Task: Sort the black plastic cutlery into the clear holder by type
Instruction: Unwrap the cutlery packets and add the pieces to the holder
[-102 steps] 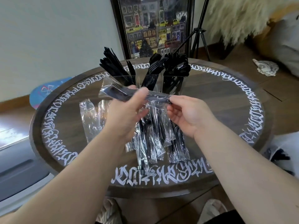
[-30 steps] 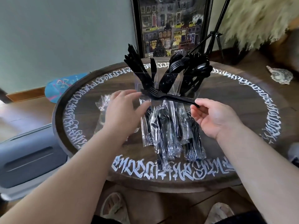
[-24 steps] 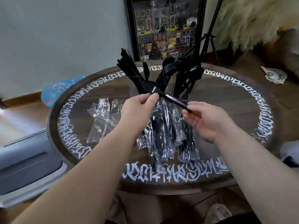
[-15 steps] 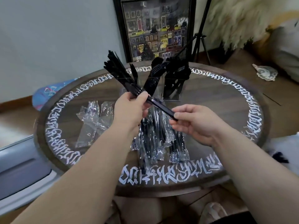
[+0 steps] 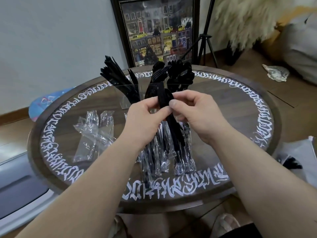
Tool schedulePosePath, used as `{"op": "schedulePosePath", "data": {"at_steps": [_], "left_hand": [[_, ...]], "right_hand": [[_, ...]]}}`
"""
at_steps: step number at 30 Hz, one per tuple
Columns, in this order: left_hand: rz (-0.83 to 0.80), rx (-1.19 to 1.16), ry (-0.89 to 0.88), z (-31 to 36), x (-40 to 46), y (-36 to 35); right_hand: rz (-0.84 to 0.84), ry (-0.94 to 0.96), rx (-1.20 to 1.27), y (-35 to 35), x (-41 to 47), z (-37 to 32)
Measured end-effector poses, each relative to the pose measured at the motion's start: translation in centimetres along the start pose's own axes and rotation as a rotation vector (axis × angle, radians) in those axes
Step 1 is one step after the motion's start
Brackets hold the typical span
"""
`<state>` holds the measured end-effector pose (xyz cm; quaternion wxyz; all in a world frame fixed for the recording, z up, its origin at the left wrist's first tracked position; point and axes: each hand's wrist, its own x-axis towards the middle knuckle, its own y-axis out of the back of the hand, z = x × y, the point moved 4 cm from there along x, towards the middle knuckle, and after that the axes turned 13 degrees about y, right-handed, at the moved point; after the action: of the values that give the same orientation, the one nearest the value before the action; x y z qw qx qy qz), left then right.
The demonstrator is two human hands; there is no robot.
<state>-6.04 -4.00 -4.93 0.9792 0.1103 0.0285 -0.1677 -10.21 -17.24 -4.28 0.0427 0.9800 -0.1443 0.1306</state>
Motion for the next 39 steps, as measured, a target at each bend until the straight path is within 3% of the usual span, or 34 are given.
{"op": "schedulePosePath", "data": {"at_steps": [5,10,14,20,27,33,39], "left_hand": [[0.032,0.16,-0.1,0.5,-0.2,-0.1],[0.029,0.138,-0.124,0.7,-0.3,0.2],[0.054,0.188,-0.135,0.4,-0.2,0.3],[0.103,0.25,-0.093,-0.5,0.6,0.9],[0.089,0.3,-0.135,0.7,0.0,0.7],[0.307,0.211,-0.15,3.3,-0.6,5.2],[0.609,0.299,-0.298,7.7,1.3,11.3]], "right_hand": [[-0.012,-0.013,0.001,0.1,0.1,-0.2],[0.002,0.05,-0.084,0.6,0.3,-0.3],[-0.053,0.042,-0.026,0.3,0.3,-0.3],[-0.18,0.095,-0.132,-0.2,-0.1,-0.9],[-0.048,0.236,-0.283,-0.2,0.2,-1.4],[0.211,0.248,-0.205,1.2,0.8,-1.9],[0.249,0.242,-0.215,0.2,1.1,-2.0]]}}
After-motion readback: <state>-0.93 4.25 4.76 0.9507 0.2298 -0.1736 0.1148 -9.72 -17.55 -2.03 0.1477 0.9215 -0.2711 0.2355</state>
